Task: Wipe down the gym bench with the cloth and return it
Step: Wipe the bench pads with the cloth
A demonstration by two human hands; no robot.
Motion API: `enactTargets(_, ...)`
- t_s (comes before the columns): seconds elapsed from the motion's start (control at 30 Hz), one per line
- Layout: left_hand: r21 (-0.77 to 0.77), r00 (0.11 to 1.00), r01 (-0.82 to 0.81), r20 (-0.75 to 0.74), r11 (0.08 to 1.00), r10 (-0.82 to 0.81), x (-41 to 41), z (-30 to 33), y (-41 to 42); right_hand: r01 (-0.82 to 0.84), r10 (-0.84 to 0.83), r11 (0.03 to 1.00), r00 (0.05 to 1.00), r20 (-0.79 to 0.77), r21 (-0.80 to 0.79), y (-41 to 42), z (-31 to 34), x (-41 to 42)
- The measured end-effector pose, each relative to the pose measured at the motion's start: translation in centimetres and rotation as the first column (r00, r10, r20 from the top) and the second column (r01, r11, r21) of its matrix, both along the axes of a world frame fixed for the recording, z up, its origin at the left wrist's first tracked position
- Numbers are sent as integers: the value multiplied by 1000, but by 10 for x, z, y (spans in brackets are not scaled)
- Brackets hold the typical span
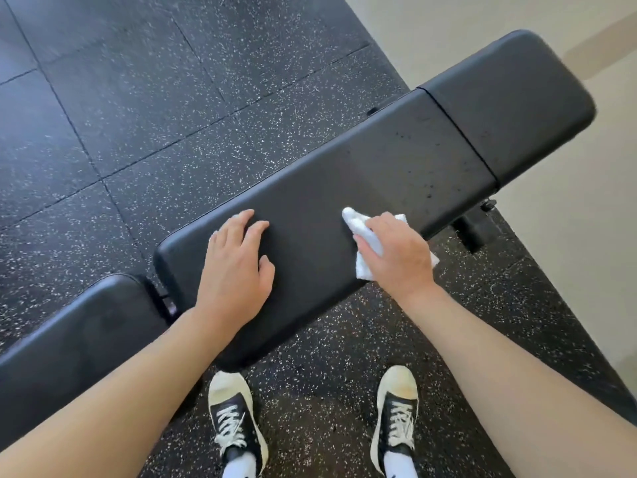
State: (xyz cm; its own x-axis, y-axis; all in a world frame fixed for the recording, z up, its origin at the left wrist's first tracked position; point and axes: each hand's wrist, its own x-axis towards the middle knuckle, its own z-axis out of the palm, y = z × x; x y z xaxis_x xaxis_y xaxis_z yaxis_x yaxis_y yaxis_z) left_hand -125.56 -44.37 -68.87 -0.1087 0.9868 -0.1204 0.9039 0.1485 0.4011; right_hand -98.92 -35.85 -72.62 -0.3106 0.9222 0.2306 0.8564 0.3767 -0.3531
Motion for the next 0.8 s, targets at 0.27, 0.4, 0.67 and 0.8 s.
enactTargets(0.27,-6,999,9,-36,1000,-9,60,-11,87,-12,4,993,998,-66,-116,-31,2,8)
enactTargets(0.4,-11,989,-131,-69,991,130,86,-22,114,119,-148,967,982,-118,-225,-17,6,47)
enactTargets(0.67,100,925,-349,-126,932,360,123,-55,112,426,-487,864,842,-232,-267,63,10,115)
enactTargets(0.8,131,923,-347,-130,929,363,124,-58,113,360,-372,928,909,-187,-96,68,-6,50)
